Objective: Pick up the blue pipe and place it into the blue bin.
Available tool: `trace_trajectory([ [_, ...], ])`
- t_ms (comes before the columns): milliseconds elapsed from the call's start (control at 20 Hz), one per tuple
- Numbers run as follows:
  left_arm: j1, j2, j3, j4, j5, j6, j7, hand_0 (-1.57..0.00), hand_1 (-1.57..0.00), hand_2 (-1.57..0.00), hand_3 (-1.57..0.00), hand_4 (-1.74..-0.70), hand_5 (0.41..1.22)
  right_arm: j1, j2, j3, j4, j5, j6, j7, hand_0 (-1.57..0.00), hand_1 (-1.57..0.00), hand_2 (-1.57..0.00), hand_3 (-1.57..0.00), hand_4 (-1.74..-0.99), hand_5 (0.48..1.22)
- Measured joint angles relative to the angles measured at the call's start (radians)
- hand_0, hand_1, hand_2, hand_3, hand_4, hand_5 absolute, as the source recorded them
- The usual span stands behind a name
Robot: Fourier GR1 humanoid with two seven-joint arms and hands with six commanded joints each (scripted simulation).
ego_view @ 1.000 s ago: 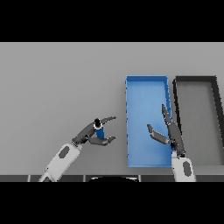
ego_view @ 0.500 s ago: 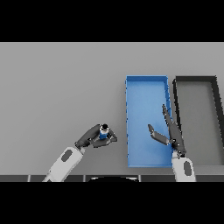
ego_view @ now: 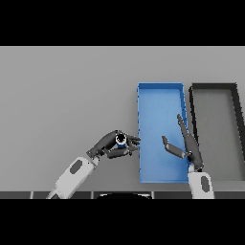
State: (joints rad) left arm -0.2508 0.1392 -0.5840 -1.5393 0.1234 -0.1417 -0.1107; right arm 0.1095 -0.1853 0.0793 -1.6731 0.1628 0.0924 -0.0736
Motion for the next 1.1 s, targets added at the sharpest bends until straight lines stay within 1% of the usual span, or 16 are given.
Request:
trace_trajectory([
  [100,-0.021,-0.006,-0.004,-0.031,0.020,-0.006,0.038,-1.56,-1.56,-1.56,-1.45,-1.72,1.217,0.005,0.005,0.006,-0.009,0.006,-0.003,-0.001,0.00,0.00,0.00,0.00,-1.274,0.686],
  [250,-0.026,-0.010,-0.020,-0.066,0.020,0.004,0.088,-1.57,-1.57,-1.57,-1.44,-1.73,1.219,-0.006,-0.006,-0.011,0.003,-0.017,0.008,-0.001,0.00,0.00,0.00,0.00,-1.273,0.688],
  [350,-0.025,-0.010,-0.026,-0.061,0.017,0.010,0.119,-1.57,-1.57,-1.57,-1.44,-1.73,1.219,-0.006,-0.010,-0.010,0.008,-0.027,0.024,0.000,0.00,0.00,0.00,0.00,-1.269,0.688],
  [500,-0.040,-0.009,-0.021,-0.044,0.010,0.011,0.120,-1.57,-1.57,-1.57,-1.44,-1.73,1.219,-0.001,-0.008,-0.007,0.009,-0.029,0.029,-0.006,0.00,0.00,0.00,0.00,-1.255,0.688],
  [550,-0.028,-0.010,-0.030,-0.041,0.008,0.009,0.116,-1.57,-1.57,-1.57,-1.44,-1.73,1.220,-0.009,-0.003,-0.005,0.012,-0.029,0.027,0.002,0.00,0.00,0.00,0.00,-1.250,0.688],
  [600,-0.027,-0.007,-0.031,-0.040,0.007,0.009,0.114,-1.57,-1.57,-1.57,-1.44,-1.73,1.220,-0.001,-0.005,-0.006,0.015,-0.027,0.027,-0.009,0.00,0.00,0.00,0.00,-1.243,0.687],
  [650,-0.028,-0.002,-0.025,-0.040,0.010,0.009,0.102,-1.57,-1.57,-1.57,-1.44,-1.73,1.220,-0.004,-0.002,-0.002,0.006,-0.029,0.028,0.004,0.00,0.00,0.00,0.00,-1.229,0.687],
  [700,-0.026,0.012,-0.020,-0.046,0.019,0.001,0.098,-1.57,-1.57,-1.57,-1.44,-1.73,1.220,0.003,-0.007,-0.004,-0.005,-0.033,0.031,-0.015,0.00,0.00,0.00,0.00,-1.213,0.684],
  [750,-0.021,0.009,-0.027,-0.051,0.020,0.000,0.093,-1.57,-1.57,-1.57,-1.44,-1.73,1.220,-0.001,-0.006,-0.007,-0.008,-0.036,0.028,-0.013,0.00,0.00,0.00,0.00,-1.215,0.669],
  [800,-0.024,0.011,-0.022,-0.058,0.021,0.007,0.089,-1.57,-1.57,-1.57,-1.44,-1.73,1.221,0.000,-0.011,-0.018,-0.013,-0.092,0.070,-0.044,0.00,0.00,0.00,0.00,-1.225,0.647],
  [900,-0.010,0.013,-0.035,-0.058,0.018,0.002,0.086,-1.57,-1.57,-1.57,-1.44,-1.73,1.221,-0.023,-0.032,-0.030,-0.054,-0.222,0.167,-0.037,0.00,0.00,0.00,0.00,-1.242,0.584],
  [950,-0.025,0.004,-0.037,-0.057,0.020,0.005,0.098,-1.57,-1.57,-1.57,-1.44,-1.73,1.221,-0.033,-0.043,-0.028,-0.088,-0.290,0.209,0.000,0.00,0.00,0.00,0.00,-1.254,0.554],
  [1000,-0.022,0.006,-0.036,-0.058,0.020,0.008,0.100,-1.57,-1.57,-1.57,-1.44,-1.73,1.221,-0.041,-0.069,-0.034,-0.120,-0.349,0.241,0.037,0.00,0.00,0.00,0.00,-1.271,0.537],
  [1100,-0.030,0.016,-0.028,-0.059,0.030,0.002,0.092,-1.57,-1.57,-1.57,-1.44,-1.73,1.221,-0.068,-0.114,-0.024,-0.190,-0.472,0.309,0.109,0.00,0.00,0.00,0.00,-1.313,0.517],
])
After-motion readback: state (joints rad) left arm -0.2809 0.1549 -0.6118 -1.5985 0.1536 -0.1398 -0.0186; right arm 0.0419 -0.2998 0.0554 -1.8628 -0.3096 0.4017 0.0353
